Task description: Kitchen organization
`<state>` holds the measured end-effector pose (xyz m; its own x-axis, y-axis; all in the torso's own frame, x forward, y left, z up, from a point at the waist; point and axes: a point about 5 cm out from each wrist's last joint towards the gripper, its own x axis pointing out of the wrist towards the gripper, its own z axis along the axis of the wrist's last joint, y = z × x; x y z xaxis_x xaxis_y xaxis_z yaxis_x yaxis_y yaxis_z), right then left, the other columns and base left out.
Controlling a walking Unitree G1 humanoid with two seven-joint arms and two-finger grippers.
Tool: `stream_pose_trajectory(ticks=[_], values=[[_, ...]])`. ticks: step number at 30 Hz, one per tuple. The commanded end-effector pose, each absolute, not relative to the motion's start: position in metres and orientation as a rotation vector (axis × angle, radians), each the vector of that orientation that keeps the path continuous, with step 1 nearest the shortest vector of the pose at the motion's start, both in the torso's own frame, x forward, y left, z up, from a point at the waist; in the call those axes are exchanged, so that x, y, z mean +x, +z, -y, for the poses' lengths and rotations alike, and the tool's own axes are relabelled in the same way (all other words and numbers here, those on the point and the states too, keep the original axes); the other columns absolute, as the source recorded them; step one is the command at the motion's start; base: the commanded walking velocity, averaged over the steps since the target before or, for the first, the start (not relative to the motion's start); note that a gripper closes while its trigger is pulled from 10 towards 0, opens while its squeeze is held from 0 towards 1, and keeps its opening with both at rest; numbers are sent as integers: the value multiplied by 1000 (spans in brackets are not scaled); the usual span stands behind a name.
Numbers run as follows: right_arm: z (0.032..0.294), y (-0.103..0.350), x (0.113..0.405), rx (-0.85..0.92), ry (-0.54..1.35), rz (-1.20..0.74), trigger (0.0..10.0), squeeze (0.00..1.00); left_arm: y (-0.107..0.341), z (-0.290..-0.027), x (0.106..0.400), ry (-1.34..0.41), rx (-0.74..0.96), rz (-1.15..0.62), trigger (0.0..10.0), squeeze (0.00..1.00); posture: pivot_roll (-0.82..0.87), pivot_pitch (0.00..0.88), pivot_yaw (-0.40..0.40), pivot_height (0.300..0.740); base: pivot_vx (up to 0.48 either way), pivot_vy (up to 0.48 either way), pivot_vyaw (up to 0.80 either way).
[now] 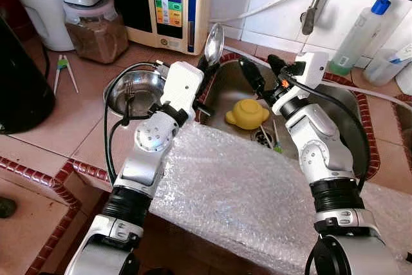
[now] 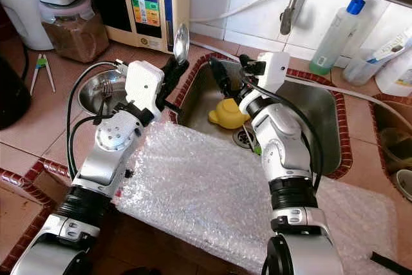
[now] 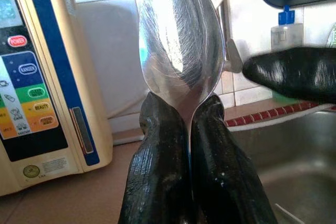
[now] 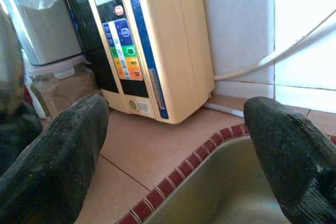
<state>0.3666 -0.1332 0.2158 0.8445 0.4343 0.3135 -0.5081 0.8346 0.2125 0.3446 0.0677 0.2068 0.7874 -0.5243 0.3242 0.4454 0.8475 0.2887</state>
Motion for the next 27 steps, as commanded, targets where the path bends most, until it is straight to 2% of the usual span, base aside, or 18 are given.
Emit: stream_pose_trajectory(ticks=[1, 4, 9, 17, 27], values=[[136, 223, 365, 323, 507, 284, 10000, 0, 201, -60, 341, -557, 232, 407, 0, 0, 34, 92, -44, 740, 0, 0, 0], [138, 224, 364, 346, 518, 289, 10000, 0, 197, -57, 338, -570, 255, 405, 0, 0, 33, 95, -42, 740, 0, 0, 0], [148, 220, 361, 303, 555, 251, 10000, 0, 189, -69, 342, -493, 358, 380, 0, 0, 29, 102, -42, 740, 0, 0, 0], [145, 218, 351, 230, 683, 233, 10000, 0, 182, -76, 349, -443, 373, 330, 0, 0, 23, 105, -41, 740, 0, 0, 0], [130, 216, 341, 252, 813, 205, 10000, 0, 172, -66, 345, -471, 383, 310, 0, 0, 23, 108, -42, 740, 0, 0, 0]])
